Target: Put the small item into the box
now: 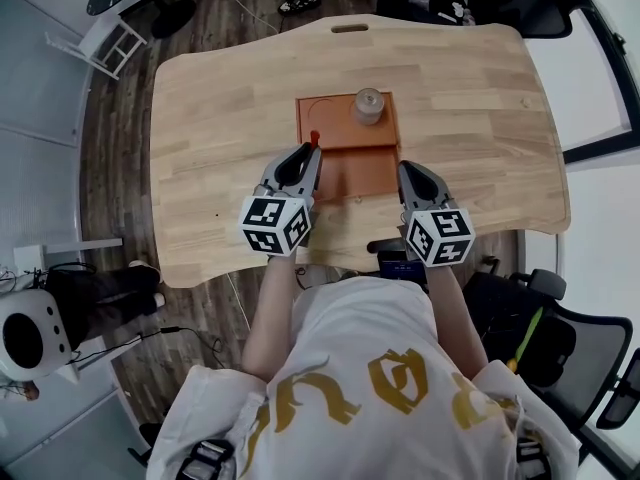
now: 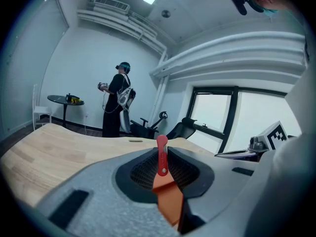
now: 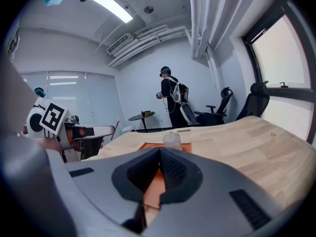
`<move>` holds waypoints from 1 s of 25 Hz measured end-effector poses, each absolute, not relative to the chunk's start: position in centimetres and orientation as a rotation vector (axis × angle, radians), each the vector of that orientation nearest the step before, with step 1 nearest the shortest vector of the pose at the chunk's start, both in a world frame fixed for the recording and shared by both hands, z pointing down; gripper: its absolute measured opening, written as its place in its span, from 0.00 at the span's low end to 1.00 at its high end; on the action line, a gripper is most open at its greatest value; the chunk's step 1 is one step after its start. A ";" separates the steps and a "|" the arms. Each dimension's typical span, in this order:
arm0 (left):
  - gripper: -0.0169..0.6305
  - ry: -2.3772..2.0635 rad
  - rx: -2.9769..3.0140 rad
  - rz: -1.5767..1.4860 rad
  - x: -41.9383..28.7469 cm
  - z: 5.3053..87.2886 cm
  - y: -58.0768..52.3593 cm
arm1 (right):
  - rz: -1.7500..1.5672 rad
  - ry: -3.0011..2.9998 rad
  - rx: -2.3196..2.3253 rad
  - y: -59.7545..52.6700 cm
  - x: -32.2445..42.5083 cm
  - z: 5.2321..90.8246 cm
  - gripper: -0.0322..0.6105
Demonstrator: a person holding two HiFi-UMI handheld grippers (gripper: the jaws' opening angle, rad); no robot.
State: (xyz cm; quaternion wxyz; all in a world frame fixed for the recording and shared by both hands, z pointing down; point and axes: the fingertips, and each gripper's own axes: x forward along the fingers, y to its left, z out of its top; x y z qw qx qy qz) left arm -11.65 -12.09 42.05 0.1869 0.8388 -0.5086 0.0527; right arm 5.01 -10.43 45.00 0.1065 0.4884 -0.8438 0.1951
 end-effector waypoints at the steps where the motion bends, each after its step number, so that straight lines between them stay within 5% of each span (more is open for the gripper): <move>1: 0.12 -1.431 2.359 0.150 -11.7 42.1 -12.1 | 0.578 -2.483 1.437 -10.6 5.0 45.1 0.07; 25: 0.12 -1.332 2.281 0.244 -10.6 47.9 -11.7 | 0.667 -2.391 1.409 -10.7 6.3 49.5 0.07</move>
